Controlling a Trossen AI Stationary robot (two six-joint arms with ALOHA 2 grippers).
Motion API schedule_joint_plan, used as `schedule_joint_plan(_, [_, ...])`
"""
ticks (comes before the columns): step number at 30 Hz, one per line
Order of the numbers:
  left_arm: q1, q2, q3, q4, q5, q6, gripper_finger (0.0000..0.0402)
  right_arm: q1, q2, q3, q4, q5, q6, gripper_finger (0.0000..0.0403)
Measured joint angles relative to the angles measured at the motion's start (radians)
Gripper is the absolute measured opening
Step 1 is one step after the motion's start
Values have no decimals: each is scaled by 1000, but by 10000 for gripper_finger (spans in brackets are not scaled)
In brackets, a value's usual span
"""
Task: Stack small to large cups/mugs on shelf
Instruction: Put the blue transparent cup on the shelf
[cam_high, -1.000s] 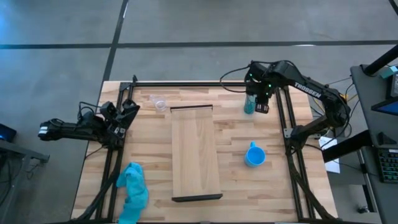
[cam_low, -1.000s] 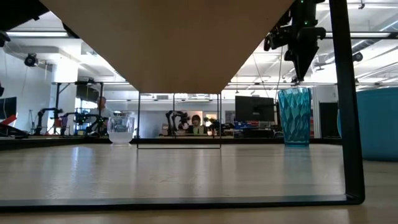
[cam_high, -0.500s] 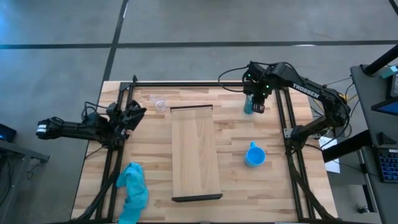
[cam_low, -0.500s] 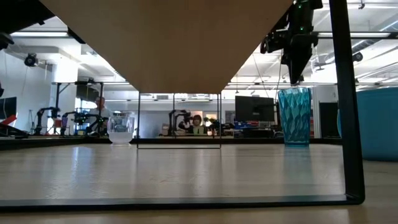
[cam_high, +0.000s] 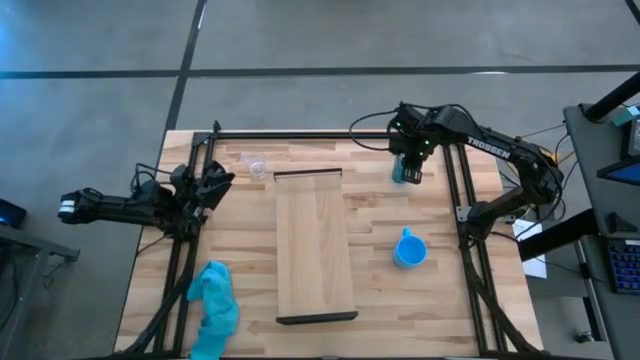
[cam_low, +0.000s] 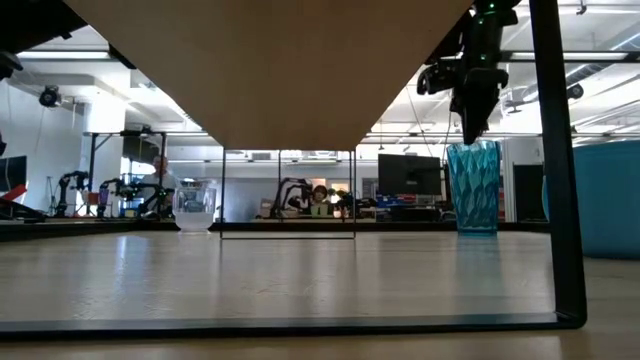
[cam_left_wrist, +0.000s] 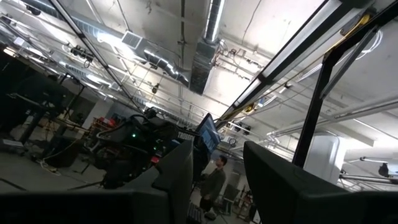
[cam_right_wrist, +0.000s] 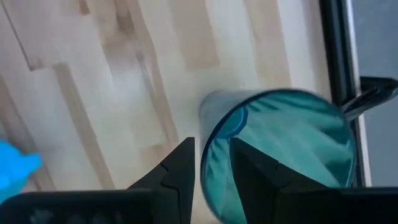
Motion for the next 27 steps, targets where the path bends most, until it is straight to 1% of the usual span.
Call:
schedule_joint_plan(7, [0, -2, -2, 19, 0, 0, 129, 0, 0, -17, 59, 0, 1, 89])
schedule_joint_plan(19, [0, -5, -2, 19, 0, 0, 129, 0, 0, -92, 122, 4, 27, 72])
schedule_joint_plan(23, [0, -5, -2, 18, 0, 1, 129, 0, 0, -96, 135, 40, 27, 53])
schedule_joint_plan(27, [0, -5, -2, 18, 0, 1, 129, 0, 0, -101, 134, 53, 27, 21])
